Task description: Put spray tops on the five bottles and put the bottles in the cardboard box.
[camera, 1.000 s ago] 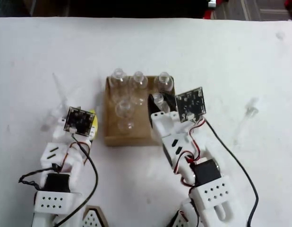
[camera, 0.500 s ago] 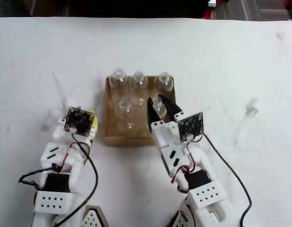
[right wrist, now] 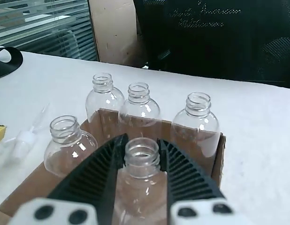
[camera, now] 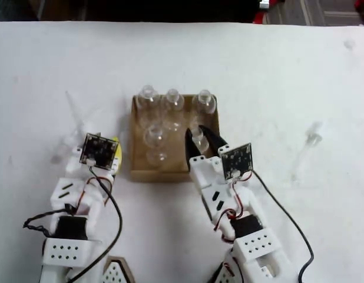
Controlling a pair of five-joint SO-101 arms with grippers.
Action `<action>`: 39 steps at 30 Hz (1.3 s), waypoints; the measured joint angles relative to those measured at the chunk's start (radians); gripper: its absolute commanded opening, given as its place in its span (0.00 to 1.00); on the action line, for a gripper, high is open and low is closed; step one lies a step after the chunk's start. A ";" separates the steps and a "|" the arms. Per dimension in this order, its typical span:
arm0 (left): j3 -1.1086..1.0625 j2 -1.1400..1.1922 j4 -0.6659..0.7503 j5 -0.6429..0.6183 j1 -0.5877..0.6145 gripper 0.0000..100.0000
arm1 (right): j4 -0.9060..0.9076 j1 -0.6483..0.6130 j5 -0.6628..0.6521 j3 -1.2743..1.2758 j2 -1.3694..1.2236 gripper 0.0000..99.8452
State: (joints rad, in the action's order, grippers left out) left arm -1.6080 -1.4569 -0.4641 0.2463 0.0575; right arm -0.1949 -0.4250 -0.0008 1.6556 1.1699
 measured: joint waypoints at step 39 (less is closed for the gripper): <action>0.000 0.000 0.000 0.000 0.000 0.12 | 0.000 0.002 0.000 0.009 0.000 0.17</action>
State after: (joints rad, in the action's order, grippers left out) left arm -1.6080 -1.4569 -0.4641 0.2463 0.0575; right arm -0.1949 -0.4235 -0.0008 1.6648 1.1699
